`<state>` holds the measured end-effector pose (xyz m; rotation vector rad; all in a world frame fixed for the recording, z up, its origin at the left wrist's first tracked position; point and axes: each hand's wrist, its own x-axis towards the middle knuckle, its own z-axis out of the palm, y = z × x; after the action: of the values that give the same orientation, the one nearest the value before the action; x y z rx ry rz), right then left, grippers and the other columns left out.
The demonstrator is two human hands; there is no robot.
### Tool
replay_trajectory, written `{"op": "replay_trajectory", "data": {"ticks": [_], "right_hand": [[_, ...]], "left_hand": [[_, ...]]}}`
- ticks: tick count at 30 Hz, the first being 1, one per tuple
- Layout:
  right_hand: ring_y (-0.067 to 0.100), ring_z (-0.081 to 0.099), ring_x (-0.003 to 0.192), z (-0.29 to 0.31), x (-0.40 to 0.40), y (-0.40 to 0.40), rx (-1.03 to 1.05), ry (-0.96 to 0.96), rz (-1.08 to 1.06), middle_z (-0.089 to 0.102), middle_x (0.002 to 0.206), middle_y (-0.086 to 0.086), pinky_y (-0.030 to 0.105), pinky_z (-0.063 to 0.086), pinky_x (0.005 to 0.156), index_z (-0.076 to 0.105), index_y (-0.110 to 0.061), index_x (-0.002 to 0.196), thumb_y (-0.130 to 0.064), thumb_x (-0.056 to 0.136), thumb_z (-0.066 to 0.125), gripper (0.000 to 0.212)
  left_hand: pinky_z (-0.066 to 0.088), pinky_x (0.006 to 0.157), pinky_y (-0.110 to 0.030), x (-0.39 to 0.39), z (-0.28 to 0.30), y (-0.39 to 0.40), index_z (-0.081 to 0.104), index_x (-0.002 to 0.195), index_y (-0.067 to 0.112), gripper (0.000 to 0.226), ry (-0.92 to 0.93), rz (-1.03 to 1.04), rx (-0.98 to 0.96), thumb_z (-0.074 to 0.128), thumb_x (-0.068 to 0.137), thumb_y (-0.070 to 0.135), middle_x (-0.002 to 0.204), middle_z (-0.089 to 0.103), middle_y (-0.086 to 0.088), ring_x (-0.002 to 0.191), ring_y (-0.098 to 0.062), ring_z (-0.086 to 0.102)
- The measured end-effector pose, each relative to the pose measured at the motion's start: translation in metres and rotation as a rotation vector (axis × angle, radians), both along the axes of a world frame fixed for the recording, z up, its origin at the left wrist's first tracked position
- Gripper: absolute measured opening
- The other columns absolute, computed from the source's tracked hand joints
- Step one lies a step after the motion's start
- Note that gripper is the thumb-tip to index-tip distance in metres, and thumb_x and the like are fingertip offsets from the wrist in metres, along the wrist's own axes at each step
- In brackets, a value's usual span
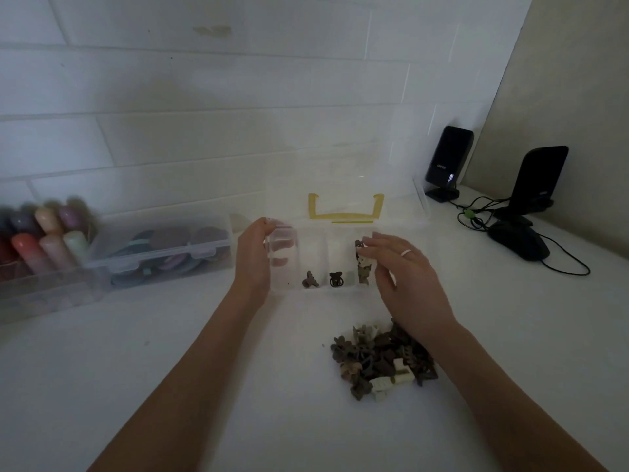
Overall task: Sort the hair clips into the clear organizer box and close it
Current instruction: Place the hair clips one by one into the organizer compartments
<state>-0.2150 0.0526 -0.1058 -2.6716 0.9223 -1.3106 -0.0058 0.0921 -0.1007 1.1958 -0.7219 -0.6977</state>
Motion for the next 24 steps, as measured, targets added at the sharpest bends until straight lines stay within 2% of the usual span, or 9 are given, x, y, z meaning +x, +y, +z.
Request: {"op": "replay_trajectory", "data": {"ticks": [2,5,7,9,12,14,16,20,24], "right_hand": [[0.018,0.059,0.098,0.008,-0.005,0.002,-0.020,-0.053,-0.029,0.068,0.097,0.003,0.036,0.049,0.085,0.071,-0.010,0.093,-0.002,0.080,0.047,0.028],[-0.002,0.052,0.066,0.021,-0.013,0.008,0.059,-0.058,0.043,0.057,0.069,-0.020,0.013,0.040,0.062,0.074,-0.015,0.080,-0.017,0.079,0.044,0.030],[-0.001,0.048,0.047,0.030,-0.015,0.014,0.197,0.035,0.160,0.047,0.053,-0.029,0.004,0.032,0.051,0.076,-0.020,0.080,-0.021,0.077,0.046,0.030],[0.008,0.044,0.037,0.034,-0.016,0.016,0.283,0.245,0.230,0.047,0.041,-0.022,0.006,0.032,0.046,0.076,-0.030,0.085,-0.020,0.077,0.051,0.029],[0.012,0.051,0.046,0.037,-0.016,0.018,0.329,0.514,0.213,0.059,0.049,-0.007,0.009,0.034,0.047,0.072,-0.042,0.091,-0.029,0.082,0.057,0.022],[0.009,0.055,0.057,0.037,-0.015,0.019,0.346,0.595,0.168,0.060,0.058,-0.007,0.013,0.037,0.052,0.071,-0.041,0.087,-0.043,0.081,0.059,0.014],[0.005,0.056,0.064,0.035,-0.015,0.019,0.379,0.678,0.142,0.060,0.063,-0.009,0.019,0.043,0.057,0.069,-0.036,0.083,-0.052,0.079,0.059,0.020],[0.002,0.055,0.065,0.032,-0.013,0.016,0.479,0.728,0.176,0.061,0.070,-0.013,0.021,0.045,0.059,0.067,-0.039,0.089,-0.057,0.077,0.061,0.023],[0.002,0.054,0.063,0.028,-0.010,0.013,0.533,0.634,0.216,0.060,0.072,-0.013,0.019,0.044,0.059,0.069,-0.036,0.091,-0.047,0.079,0.067,0.016]], "left_hand": [[0.043,0.063,-0.030,0.001,0.000,0.001,0.059,0.088,0.010,0.020,0.007,0.005,-0.006,0.041,0.090,0.019,0.098,0.064,-0.011,0.077,-0.021,0.063],[0.043,0.062,-0.030,0.001,0.001,0.001,0.058,0.088,0.011,0.020,0.011,0.010,-0.004,0.041,0.090,0.019,0.096,0.064,-0.010,0.077,-0.021,0.063],[0.043,0.062,-0.030,0.001,0.001,0.001,0.058,0.084,0.013,0.020,0.009,0.016,-0.007,0.041,0.090,0.019,0.094,0.065,-0.009,0.075,-0.020,0.063],[0.044,0.062,-0.029,0.001,0.001,0.002,0.059,0.084,0.013,0.020,0.008,0.017,-0.010,0.040,0.091,0.019,0.093,0.065,-0.008,0.074,-0.019,0.063],[0.045,0.062,-0.029,0.002,0.002,0.002,0.060,0.083,0.013,0.022,0.008,0.023,-0.005,0.040,0.091,0.021,0.092,0.066,-0.008,0.074,-0.019,0.063],[0.044,0.061,-0.029,0.003,0.002,0.001,0.060,0.083,0.014,0.023,0.016,0.026,-0.004,0.040,0.091,0.021,0.090,0.066,-0.007,0.073,-0.019,0.063],[0.044,0.061,-0.029,0.003,0.002,0.001,0.060,0.087,0.012,0.023,0.014,0.025,-0.002,0.039,0.092,0.021,0.090,0.066,-0.007,0.073,-0.018,0.063],[0.045,0.061,-0.028,0.002,0.002,0.001,0.060,0.089,0.011,0.022,0.019,0.027,0.005,0.040,0.091,0.021,0.092,0.066,-0.008,0.073,-0.018,0.063],[0.046,0.062,-0.029,0.002,0.003,0.002,0.060,0.087,0.013,0.022,0.012,0.036,0.005,0.040,0.091,0.021,0.090,0.066,-0.006,0.073,-0.017,0.063]]}}
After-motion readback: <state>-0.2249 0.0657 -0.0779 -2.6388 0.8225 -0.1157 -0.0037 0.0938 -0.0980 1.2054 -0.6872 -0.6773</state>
